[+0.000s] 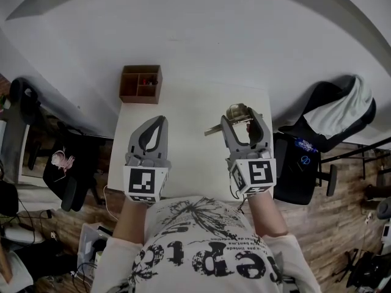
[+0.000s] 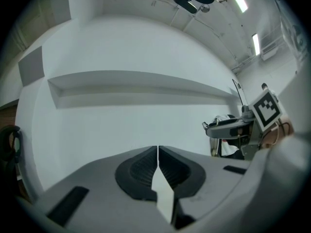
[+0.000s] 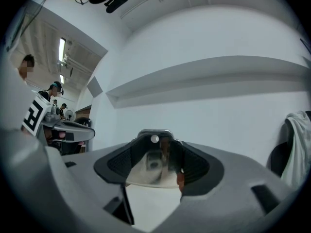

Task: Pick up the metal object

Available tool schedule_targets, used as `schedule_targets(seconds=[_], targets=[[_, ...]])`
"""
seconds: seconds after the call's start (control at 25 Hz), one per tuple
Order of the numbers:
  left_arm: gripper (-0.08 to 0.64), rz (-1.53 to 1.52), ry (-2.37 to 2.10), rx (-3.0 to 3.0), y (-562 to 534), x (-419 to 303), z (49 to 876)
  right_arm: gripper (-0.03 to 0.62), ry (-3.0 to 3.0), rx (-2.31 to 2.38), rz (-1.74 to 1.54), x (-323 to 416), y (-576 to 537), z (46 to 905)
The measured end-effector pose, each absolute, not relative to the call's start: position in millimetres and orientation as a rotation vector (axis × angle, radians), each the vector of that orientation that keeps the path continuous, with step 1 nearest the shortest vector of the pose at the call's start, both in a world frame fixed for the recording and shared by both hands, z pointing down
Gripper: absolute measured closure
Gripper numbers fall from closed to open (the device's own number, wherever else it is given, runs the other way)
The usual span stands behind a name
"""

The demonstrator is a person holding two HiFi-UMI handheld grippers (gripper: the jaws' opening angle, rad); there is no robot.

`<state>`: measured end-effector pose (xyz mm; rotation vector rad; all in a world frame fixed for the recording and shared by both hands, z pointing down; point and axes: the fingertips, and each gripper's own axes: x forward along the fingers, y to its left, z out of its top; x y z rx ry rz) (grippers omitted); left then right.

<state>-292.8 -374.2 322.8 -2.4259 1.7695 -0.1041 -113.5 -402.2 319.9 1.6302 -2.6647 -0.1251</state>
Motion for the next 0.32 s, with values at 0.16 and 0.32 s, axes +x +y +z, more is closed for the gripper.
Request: schedule_targets(seconds=[0.16, 0.32], targets=[[0.548, -0.096, 1.766, -2.43, -375.5, -290.7, 322.5, 0.313, -2.666, 1.62, -0.108, -116.5, -402.4, 323.0], [0.548, -0.096, 1.755, -2.429, -376.1, -287.9, 321.8, 0.313, -2.676, 1.621, -0.115, -117.2, -402.3, 321.4]])
